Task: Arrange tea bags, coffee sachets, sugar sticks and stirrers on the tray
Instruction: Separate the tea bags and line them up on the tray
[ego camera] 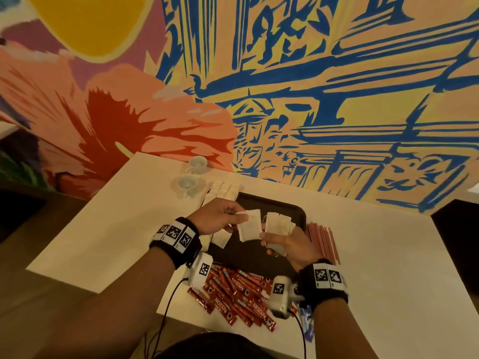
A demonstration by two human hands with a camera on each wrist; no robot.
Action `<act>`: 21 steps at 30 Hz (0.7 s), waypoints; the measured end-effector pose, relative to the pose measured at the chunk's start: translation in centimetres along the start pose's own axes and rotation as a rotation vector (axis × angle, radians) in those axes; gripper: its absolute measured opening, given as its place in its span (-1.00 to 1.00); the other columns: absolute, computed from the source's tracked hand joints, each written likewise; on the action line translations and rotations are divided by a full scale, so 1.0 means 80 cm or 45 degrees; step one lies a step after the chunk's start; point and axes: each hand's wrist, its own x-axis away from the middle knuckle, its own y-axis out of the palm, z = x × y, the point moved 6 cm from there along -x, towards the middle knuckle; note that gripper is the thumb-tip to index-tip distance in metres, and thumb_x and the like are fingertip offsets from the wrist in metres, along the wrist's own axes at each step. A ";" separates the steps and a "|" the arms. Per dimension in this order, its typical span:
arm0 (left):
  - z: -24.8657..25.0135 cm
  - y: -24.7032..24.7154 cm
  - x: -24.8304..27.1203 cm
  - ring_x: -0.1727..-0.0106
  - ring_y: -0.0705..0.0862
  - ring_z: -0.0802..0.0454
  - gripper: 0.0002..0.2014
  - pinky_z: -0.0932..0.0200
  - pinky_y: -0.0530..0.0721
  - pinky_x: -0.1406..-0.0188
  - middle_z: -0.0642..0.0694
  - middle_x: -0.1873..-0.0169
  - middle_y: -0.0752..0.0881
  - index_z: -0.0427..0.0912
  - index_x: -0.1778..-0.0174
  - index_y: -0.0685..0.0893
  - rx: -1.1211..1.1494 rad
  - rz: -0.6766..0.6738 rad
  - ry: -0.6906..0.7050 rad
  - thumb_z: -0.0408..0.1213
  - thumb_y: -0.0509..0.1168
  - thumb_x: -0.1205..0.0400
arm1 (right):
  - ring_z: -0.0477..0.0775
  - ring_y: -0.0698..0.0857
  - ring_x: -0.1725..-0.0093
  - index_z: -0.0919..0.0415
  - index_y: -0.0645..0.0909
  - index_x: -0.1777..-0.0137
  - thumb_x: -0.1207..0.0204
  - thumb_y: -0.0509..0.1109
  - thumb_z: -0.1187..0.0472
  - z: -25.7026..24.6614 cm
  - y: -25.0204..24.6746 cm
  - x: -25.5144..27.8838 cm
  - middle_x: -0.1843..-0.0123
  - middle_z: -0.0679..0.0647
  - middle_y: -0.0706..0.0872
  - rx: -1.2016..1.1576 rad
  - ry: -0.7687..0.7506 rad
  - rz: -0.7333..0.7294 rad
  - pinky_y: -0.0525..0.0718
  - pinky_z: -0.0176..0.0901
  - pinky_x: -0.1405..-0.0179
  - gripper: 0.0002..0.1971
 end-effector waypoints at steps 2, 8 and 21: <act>0.004 0.000 0.005 0.24 0.72 0.19 -0.91 0.30 0.70 0.24 0.05 0.22 0.80 -0.19 -0.03 0.76 0.019 0.015 0.016 -0.26 0.39 -0.70 | 0.07 0.77 0.15 0.30 0.71 -0.25 -0.49 0.59 0.36 0.001 -0.005 0.001 0.03 0.22 0.79 -0.030 0.006 0.003 0.72 -0.14 0.33 -0.67; 0.025 -0.004 0.012 0.07 0.72 0.12 -0.90 0.26 0.71 0.17 -0.05 0.04 0.81 -0.11 -0.06 0.81 -0.036 0.148 0.232 -0.23 0.43 -0.68 | 0.05 0.67 0.26 0.34 0.71 -0.26 -0.66 0.37 -0.15 0.016 0.003 -0.004 0.04 0.24 0.77 -0.128 0.267 -0.058 0.60 -0.15 0.40 -0.49; 0.000 0.012 -0.001 -0.21 0.63 0.17 -0.78 0.42 0.49 -0.15 0.11 -0.14 0.66 0.07 -0.10 0.86 -0.341 -0.008 0.361 -0.26 0.53 -0.57 | -0.02 0.64 0.36 0.39 0.69 -0.32 -0.49 0.50 0.14 -0.002 0.013 -0.037 0.19 0.17 0.73 -0.362 0.212 -0.119 0.50 -0.29 0.53 -0.55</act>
